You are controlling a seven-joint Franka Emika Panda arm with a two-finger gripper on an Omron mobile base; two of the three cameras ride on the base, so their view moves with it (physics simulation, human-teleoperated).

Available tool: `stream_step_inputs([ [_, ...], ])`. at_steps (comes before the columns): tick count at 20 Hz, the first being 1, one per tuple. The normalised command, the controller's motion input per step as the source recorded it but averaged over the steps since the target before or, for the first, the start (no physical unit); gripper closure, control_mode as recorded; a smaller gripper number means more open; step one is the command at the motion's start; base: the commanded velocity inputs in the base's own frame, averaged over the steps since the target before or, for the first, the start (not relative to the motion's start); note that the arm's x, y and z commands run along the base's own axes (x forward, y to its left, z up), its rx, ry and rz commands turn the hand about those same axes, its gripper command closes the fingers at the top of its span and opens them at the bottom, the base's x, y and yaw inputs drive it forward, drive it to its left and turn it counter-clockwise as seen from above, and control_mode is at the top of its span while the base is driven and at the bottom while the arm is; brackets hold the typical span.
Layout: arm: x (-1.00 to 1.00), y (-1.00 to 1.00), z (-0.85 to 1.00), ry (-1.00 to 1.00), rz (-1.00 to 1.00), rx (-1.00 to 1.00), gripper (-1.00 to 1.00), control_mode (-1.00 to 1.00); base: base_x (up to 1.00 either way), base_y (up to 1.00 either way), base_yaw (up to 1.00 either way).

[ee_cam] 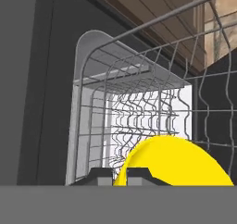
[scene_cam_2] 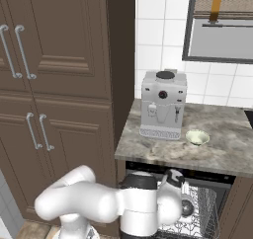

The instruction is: Pick up the cup and bowl from the counter, place them in the dishwasher, and close the dishwasher door.

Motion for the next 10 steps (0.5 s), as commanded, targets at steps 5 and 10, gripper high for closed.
stream_step_inputs([
  [5, 0.12, -0.06, -0.58, 0.06, 0.00, 0.03, 1.00, -1.00, 0.00, 0.00, 0.00],
  [10, 0.06, -0.07, -0.56, 0.05, 0.00, 0.03, 1.00, -1.00, 0.00, 0.00, 0.00],
])
